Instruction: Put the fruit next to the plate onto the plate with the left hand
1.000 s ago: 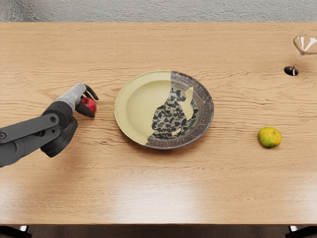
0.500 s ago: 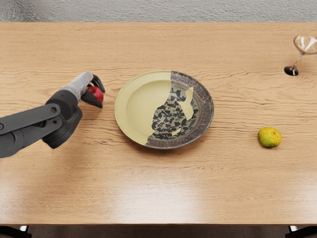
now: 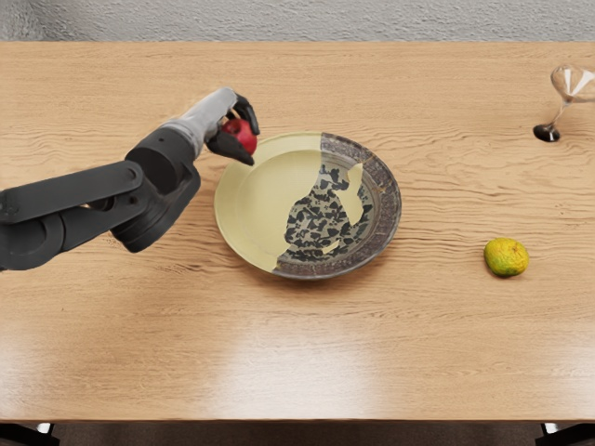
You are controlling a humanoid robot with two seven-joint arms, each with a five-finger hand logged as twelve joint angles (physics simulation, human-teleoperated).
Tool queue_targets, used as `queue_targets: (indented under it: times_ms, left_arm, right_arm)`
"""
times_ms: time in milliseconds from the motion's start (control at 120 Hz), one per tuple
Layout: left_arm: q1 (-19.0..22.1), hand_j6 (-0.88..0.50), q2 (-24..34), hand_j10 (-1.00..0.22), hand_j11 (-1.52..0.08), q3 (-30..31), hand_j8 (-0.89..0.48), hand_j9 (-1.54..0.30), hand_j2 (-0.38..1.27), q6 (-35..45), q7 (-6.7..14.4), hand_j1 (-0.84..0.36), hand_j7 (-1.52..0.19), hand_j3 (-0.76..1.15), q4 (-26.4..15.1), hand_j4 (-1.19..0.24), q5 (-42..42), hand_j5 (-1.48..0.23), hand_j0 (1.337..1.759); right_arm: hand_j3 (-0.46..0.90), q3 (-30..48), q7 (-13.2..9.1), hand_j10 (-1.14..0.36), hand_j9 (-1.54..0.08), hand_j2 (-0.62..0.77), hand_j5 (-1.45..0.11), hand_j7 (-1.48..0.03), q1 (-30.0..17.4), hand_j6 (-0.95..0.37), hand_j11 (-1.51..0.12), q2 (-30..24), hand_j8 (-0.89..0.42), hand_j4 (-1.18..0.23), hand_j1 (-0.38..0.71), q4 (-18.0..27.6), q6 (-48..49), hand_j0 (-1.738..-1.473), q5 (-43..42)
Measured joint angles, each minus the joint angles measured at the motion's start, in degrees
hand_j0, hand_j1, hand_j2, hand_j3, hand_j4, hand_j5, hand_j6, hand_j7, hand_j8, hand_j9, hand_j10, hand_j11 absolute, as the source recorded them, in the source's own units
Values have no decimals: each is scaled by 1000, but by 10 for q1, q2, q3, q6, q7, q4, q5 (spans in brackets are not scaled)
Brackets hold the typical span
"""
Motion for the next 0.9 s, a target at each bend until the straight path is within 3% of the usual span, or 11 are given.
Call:
queue_targets:
  times_ms: [175, 408, 442, 508, 750, 900]
  left_arm:
    - [0, -306, -61, -403, -1143, 1, -201, -1149, 421, -1, 0, -379, -1180, 0, 3, -777, -6, -1250, 1644]
    - [16, -286, -117, -392, -1131, 11, -184, -1145, 446, 0, 0, -394, -1195, 0, 61, -766, -6, -1253, 1644]
    - [23, -310, -121, -406, -1093, 11, -206, -1106, 451, 1, 0, -390, -1157, 0, 66, -744, -5, -1209, 1645]
    - [24, -397, -136, -476, -1023, 12, -297, -1040, 296, 2, -1, -293, -1075, 0, 76, -698, -3, -1126, 1647]
    - [19, -565, -145, -588, -779, 5, -435, -786, 220, 8, -1, -233, -796, 0, 87, -570, 4, -806, 1654]
    - [19, -329, -145, -340, -448, -8, -266, -451, 123, 9, -1, 2, -456, 0, 86, -331, 2, -461, 1656]
  right_arm:
    - [0, 0, 0, 0, 0, 0, 0, 0, 0, -1, 0, 0, 0, 0, -349, 0, 0, -1658, 0]
    - [0, 1, 0, 0, 0, 0, 0, 0, 0, -1, 0, 0, 0, 0, -349, 0, 0, -1658, 3]
    - [0, 1, 0, 0, 0, 0, 0, 0, 0, -1, 0, 0, 0, 0, -349, 0, 0, -1658, 3]
    - [0, 1, 0, 0, 0, 0, 0, 0, 1, -1, 0, 0, 0, 0, -349, 0, 0, -1658, 3]
    - [0, 1, 0, 0, 0, 0, 0, 0, 2, -1, 0, 0, -1, 0, -349, 0, 0, -1658, 3]
    - [0, 2, 0, 0, 0, 0, 0, 0, 3, -1, 0, 0, -1, 0, -349, 0, 0, -1658, 4]
